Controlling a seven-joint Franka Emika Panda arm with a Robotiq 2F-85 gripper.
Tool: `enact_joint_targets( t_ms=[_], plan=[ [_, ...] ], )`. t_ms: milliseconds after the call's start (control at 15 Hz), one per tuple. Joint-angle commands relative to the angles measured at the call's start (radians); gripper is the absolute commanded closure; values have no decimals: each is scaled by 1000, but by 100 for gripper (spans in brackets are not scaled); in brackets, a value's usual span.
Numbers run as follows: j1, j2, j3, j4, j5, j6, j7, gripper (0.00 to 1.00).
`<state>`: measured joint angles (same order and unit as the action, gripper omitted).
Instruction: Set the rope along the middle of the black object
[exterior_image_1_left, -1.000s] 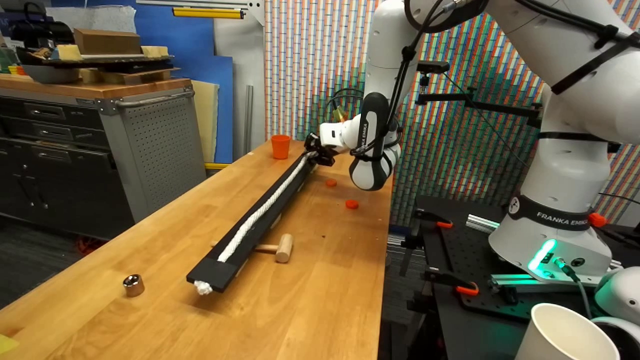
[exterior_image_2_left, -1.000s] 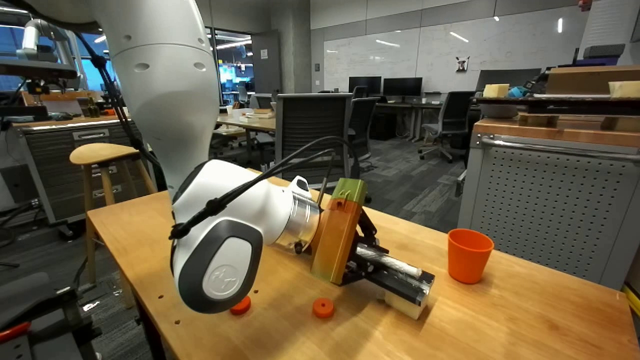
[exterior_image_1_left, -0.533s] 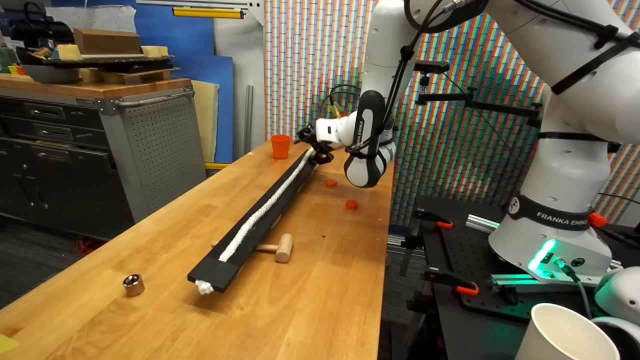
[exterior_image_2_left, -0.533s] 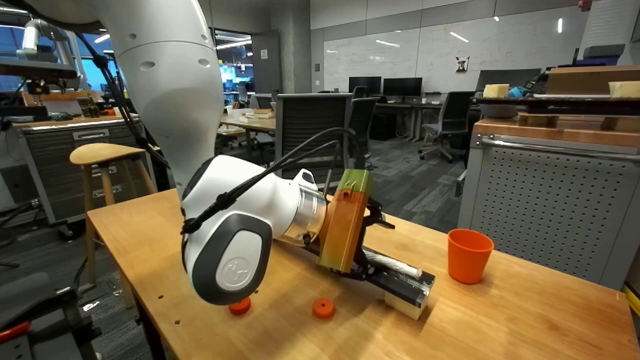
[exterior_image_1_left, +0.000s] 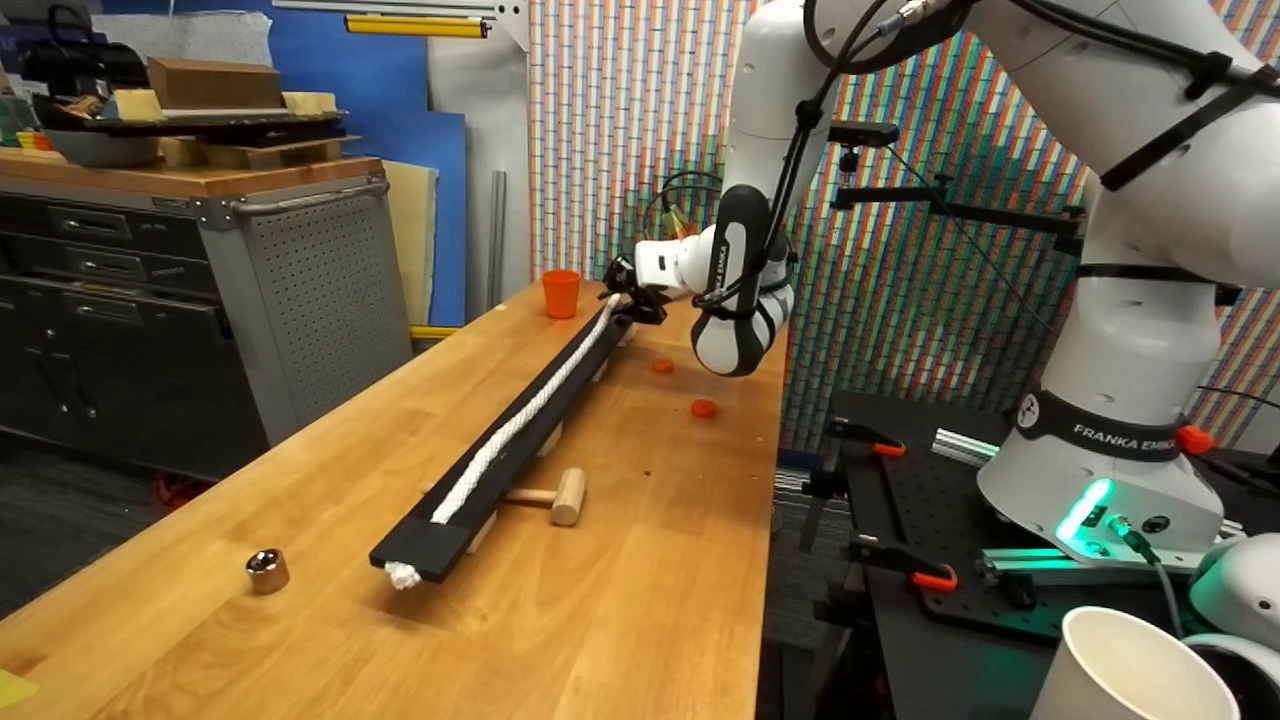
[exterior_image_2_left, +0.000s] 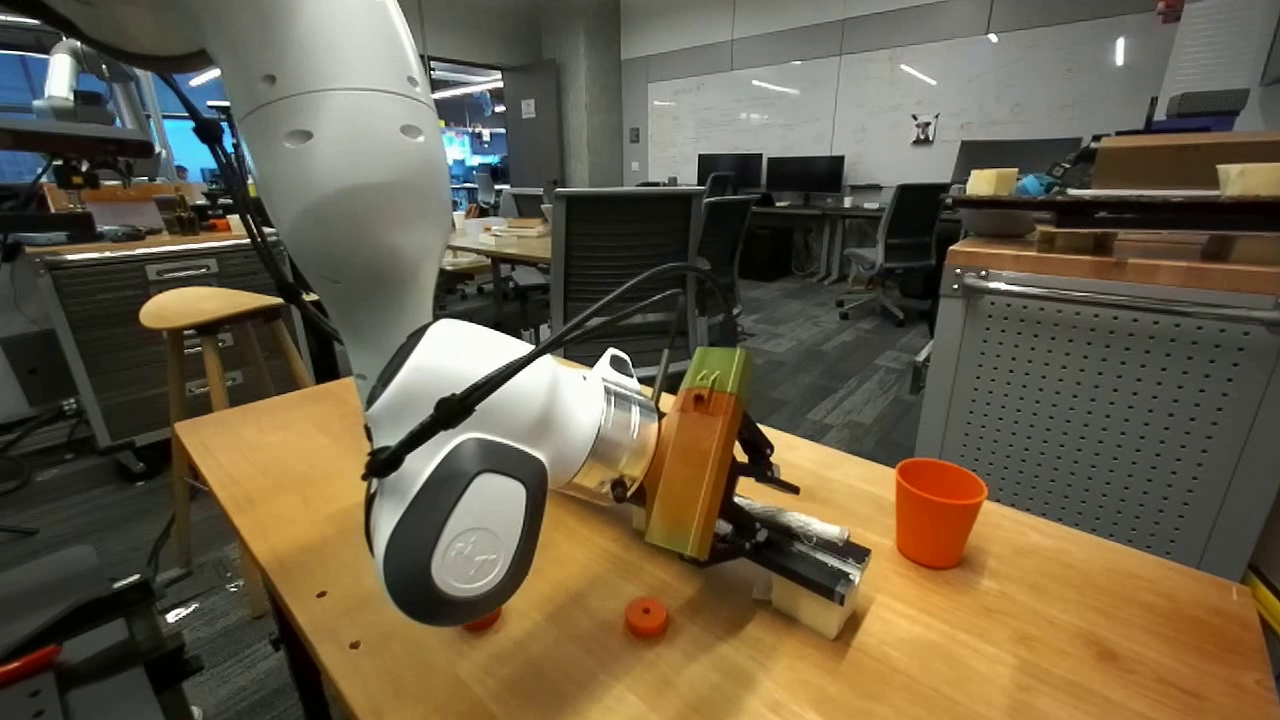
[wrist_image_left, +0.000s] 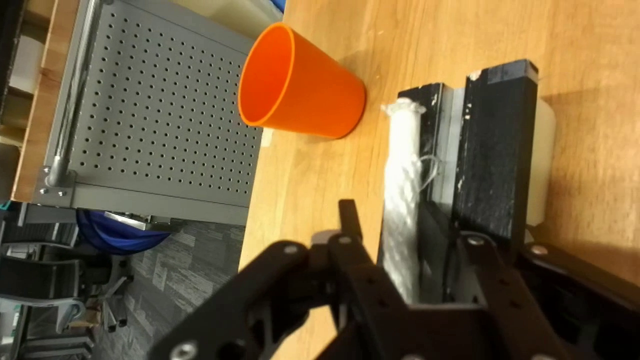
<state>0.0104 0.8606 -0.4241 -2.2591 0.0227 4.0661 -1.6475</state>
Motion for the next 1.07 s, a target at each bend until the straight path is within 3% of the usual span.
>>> enact_joint_targets(
  t_ms=[0,200,533,1000],
  plan=[
    [-1,9,-19,18,16,5,-34,95],
    [8,2,-25,12,27,8,-47,100],
    [16,0,-30,5,55,14,-80,96],
    [26,-23,-36,-24,57,-13,-141,97]
  ],
)
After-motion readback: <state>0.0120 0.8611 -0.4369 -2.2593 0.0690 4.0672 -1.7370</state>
